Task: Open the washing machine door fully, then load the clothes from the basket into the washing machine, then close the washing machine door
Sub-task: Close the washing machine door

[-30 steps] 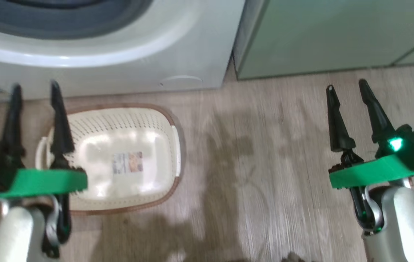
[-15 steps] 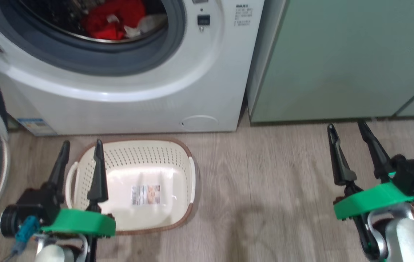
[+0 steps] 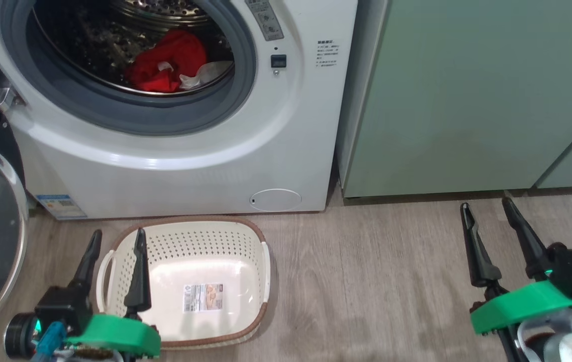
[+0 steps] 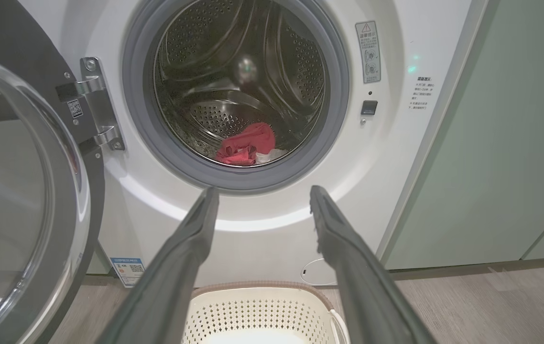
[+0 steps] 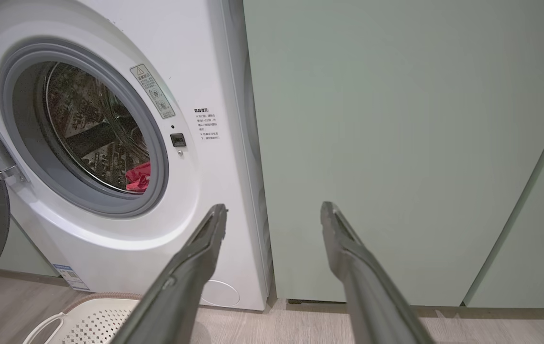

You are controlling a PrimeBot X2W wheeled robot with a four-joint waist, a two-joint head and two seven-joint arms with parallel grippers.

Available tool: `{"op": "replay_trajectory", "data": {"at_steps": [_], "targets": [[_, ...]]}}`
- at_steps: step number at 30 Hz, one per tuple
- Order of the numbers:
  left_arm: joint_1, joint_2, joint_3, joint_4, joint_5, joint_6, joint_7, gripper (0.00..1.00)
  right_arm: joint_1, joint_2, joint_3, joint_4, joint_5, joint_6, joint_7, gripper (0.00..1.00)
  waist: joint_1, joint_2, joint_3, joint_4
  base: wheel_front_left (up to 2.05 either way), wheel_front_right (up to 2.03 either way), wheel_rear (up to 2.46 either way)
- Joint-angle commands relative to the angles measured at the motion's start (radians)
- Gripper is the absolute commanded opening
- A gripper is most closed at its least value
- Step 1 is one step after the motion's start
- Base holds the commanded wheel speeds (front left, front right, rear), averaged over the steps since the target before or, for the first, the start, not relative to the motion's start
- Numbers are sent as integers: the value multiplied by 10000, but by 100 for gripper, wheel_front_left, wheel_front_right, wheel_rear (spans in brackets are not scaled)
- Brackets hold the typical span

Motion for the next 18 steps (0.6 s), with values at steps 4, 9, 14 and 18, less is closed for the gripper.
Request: {"op": "replay_trajectory", "data": {"at_steps": [4,9,14,18], "targets": [[-256,101,354,-216,107,26,-34,100,-134,-39,197,-500,-75,0,84,100,1,-1,-9,-46,0,0,0],[-265,128,342,-172,114,95,9,100,-124,-39,180,-589,-96,0,99,100,1,-1,14,-48,0,0,0],[-311,144,294,-139,122,129,40,100,-152,-39,176,-617,-100,0,104,100,1,-1,28,-21,0,0,0],[-355,158,274,-133,139,171,39,100,-174,-39,177,-625,-92,0,110,100,1,-1,54,-13,0,0,0]]}}
